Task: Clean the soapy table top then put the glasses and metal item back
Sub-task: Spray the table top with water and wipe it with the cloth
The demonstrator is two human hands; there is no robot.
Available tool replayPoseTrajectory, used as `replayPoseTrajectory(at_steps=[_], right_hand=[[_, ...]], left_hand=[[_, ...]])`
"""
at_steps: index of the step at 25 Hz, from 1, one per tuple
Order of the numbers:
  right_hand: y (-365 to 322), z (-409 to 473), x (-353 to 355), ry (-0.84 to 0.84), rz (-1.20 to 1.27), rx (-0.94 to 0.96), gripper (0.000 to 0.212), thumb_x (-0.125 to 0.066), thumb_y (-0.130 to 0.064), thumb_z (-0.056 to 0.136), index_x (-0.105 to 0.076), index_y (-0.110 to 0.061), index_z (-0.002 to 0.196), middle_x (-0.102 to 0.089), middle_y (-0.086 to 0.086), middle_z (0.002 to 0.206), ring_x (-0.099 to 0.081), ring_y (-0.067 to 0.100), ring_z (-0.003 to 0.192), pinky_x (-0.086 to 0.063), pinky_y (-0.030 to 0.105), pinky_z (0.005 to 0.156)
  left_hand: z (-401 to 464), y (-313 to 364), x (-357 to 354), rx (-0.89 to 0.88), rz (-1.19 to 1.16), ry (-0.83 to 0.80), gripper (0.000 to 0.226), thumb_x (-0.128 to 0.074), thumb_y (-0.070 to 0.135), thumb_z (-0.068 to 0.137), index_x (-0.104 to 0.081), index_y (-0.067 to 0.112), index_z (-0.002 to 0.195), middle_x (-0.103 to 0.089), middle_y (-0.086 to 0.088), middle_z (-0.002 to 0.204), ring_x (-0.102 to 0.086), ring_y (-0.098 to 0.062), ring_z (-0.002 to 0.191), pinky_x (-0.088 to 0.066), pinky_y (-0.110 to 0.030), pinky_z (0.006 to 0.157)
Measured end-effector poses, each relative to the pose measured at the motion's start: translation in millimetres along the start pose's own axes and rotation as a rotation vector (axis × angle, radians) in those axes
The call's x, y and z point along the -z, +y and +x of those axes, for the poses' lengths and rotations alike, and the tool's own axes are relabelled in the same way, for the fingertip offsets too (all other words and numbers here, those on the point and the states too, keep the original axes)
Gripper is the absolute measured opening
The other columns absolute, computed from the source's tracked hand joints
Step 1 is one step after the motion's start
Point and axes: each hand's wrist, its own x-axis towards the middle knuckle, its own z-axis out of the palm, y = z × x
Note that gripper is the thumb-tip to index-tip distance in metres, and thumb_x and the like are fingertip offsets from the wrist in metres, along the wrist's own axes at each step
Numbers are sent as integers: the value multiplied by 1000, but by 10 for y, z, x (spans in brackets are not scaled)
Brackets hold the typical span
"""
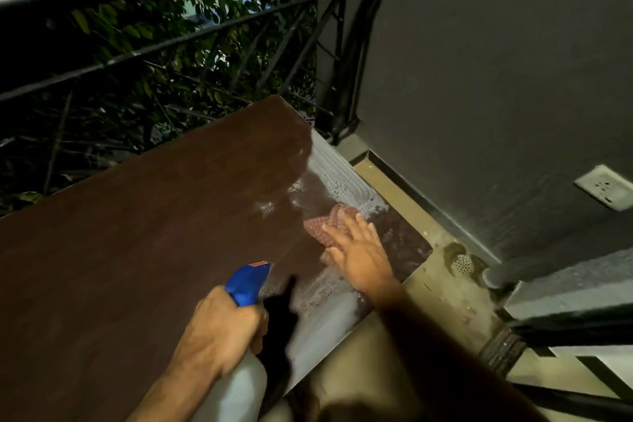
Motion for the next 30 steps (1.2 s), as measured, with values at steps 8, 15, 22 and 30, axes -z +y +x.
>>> replayPoseTrajectory(at_steps=[8,15,22,30], right_hand=[[-890,-784,-383,-49,-43,326,50,-36,-46,95,-42,-43,145,-29,-8,160,-5,29,152,8,46,122],[-962,-1089,-452,-161,-53,436,48,-47,-44,95,-49,-33,142,-41,-6,154,-20,23,150,-14,43,122],[-124,-575,22,-5,-57,-211,55,-36,-48,100,-22,-45,153,-3,0,166,4,27,152,3,46,122],[-1534,-1345,-732,-241,-141,260,45,-62,-56,82,-54,-62,125,-51,-34,135,-46,-8,129,-26,24,114]], left_hand=[[7,167,-82,4,-61,-36,14,-59,22,61,-71,22,67,-72,-3,55,-66,-17,54,-50,-36,58],[68,229,-200,10,2,-95,16,-62,16,70,-72,24,62,-73,-5,56,-70,-24,59,-55,-40,67],[-18,157,-189,26,-1,-82,16,-62,14,74,-71,24,65,-72,-4,56,-68,-18,56,-52,-35,63],[-147,38,83,-2,-14,-114,15,-57,24,60,-71,22,63,-73,-7,57,-71,-25,61,-56,-45,73]])
